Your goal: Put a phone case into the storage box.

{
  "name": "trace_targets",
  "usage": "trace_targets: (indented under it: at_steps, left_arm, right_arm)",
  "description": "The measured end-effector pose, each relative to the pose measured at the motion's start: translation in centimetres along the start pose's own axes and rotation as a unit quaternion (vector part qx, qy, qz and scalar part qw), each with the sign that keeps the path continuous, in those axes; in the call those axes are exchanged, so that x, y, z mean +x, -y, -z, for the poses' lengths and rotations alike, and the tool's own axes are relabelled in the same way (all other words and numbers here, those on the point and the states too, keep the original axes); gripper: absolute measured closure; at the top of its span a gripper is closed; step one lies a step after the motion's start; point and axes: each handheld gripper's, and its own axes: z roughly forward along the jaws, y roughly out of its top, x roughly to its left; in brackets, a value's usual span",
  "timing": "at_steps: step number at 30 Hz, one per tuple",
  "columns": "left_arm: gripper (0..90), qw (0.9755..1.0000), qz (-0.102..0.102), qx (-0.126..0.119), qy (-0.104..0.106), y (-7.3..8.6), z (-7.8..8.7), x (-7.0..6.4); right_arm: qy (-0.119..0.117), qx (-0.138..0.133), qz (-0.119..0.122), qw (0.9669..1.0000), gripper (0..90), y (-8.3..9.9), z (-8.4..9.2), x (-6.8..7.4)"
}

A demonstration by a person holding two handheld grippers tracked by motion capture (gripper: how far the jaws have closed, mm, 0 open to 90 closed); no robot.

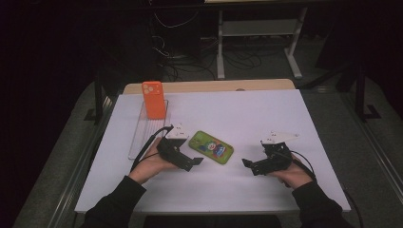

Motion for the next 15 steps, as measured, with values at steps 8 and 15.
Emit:
trace_targets:
  at_steps: [8, 15]
  left_arm:
    - [0.0, 0.9996, 0.003, -0.028, 0.006, 0.3, 0.4, 0.4]
    - [0.0, 0.9995, 0.002, -0.029, 0.010, 0.8, 0.2, 0.7]
  right_arm:
    - [-0.014, 0.010, 0.010, 0.9998, 0.0, -1.6, -0.6, 0.2]
    - [-0.034, 0.028, 0.022, 0.9988, 0.0, -3.4, -1.4, 0.6]
